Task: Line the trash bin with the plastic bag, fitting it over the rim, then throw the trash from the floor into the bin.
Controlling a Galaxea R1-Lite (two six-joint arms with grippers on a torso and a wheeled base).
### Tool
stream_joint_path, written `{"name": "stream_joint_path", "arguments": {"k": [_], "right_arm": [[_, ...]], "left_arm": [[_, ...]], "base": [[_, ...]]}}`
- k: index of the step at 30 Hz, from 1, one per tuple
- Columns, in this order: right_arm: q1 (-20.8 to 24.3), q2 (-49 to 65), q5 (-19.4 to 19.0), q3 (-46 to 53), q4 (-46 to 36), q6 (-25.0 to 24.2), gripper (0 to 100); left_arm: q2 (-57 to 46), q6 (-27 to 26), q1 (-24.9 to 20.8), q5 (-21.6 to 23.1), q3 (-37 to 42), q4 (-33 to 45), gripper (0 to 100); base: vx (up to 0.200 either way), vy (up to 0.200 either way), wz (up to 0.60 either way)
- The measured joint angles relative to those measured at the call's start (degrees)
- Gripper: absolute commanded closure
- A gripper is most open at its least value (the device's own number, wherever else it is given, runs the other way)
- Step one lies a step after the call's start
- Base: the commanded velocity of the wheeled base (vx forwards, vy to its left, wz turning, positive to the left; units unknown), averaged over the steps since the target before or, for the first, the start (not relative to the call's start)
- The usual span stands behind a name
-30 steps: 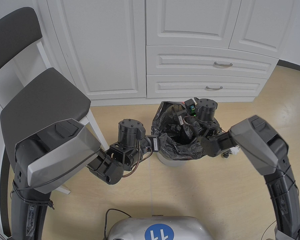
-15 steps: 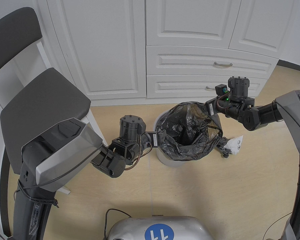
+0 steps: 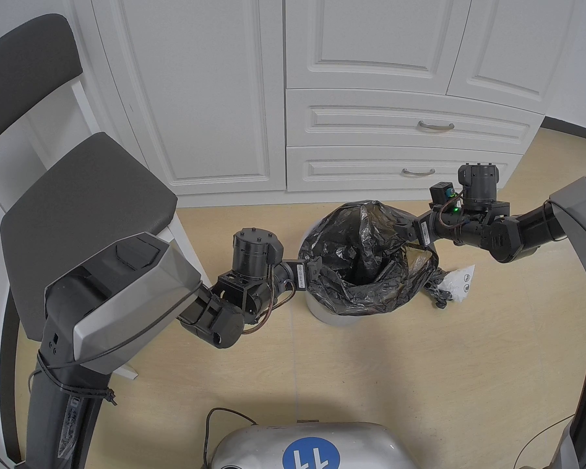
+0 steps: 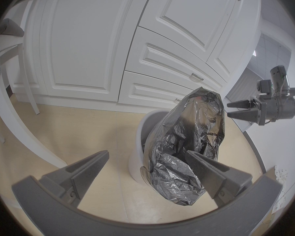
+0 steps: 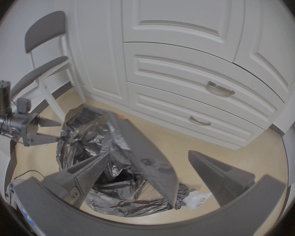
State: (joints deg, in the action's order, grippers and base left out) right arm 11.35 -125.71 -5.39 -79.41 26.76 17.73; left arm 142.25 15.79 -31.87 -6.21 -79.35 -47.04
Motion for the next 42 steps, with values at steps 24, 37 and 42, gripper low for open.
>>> {"name": "stream_joint_path", "arguments": {"k": [24,37,42], "right_arm": [[0.17,-10.81,1.73,-4.82,9.61,-8.31,100],[2.18,-20.89,6.97,-8.52,27.95,-16.14,100],[2.27,-24.32,8.18,-11.8,29.95,-18.27,100]], "left_arm": [[4.47,-0.06,1.06,2.71,-9.76,0.88,0],[12.52,0.06,3.67,1.34,-25.39,6.13,0],[16.3,0.02,4.74,-1.18,-32.39,9.36,0]], "base": [[0.0,0.0,0.0],[0.0,0.0,0.0],[0.0,0.0,0.0]]}}
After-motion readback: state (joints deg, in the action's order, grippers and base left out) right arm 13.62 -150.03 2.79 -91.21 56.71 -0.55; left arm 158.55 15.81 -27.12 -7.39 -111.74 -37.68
